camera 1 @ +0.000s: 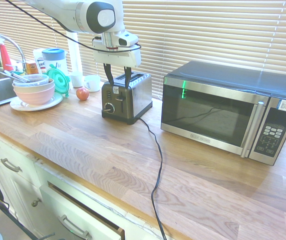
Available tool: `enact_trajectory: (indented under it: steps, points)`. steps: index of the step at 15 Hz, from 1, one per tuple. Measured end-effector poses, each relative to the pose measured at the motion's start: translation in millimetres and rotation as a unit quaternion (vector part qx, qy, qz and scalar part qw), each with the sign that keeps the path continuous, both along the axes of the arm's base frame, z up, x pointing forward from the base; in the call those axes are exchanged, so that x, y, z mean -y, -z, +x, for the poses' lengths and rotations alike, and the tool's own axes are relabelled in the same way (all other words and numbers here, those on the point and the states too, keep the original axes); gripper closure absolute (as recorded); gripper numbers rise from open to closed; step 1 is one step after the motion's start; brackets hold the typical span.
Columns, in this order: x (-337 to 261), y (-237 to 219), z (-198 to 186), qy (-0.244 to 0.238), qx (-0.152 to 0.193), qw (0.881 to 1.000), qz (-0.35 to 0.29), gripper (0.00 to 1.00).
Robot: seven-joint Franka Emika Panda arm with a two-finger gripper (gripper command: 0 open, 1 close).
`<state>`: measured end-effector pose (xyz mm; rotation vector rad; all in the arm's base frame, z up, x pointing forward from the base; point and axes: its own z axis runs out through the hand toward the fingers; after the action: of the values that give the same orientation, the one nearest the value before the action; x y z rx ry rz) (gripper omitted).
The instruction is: Press the toaster
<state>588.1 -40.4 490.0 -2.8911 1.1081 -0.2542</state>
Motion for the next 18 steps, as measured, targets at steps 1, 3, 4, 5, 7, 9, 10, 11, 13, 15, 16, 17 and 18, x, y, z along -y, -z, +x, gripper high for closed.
enact_trajectory:
  steps: [1, 3, 4, 5, 7, 9, 10, 11, 13, 15, 16, 17, 18]
  points:
    - [0, 0, 0, 0.000, 0.000, 1.000, 0.001, 1.00]
    - [1, 2, -1, 0.002, -0.002, 1.000, 0.005, 1.00]
    - [4, 4, -2, 0.003, -0.004, 1.000, 0.007, 1.00]
    - [7, 7, -3, 0.005, -0.007, 1.000, 0.010, 1.00]
    - [13, 20, -8, 0.009, -0.013, 1.000, 0.015, 1.00]
    - [18, 34, -12, 0.011, -0.015, 1.000, 0.015, 1.00]
    - [19, 35, -12, 0.011, -0.015, 1.000, 0.015, 1.00]
    - [19, 34, -12, 0.010, -0.012, 1.000, 0.015, 1.00]
    - [20, 29, -12, 0.010, -0.007, 1.000, 0.014, 1.00]
    - [20, 24, -12, 0.009, -0.002, 1.000, 0.014, 1.00]
    - [20, 23, -12, 0.008, -0.002, 1.000, 0.014, 1.00]
    - [19, 24, -12, 0.006, -0.003, 1.000, 0.013, 1.00]
    - [18, 26, -11, 0.005, -0.004, 1.000, 0.013, 1.00]
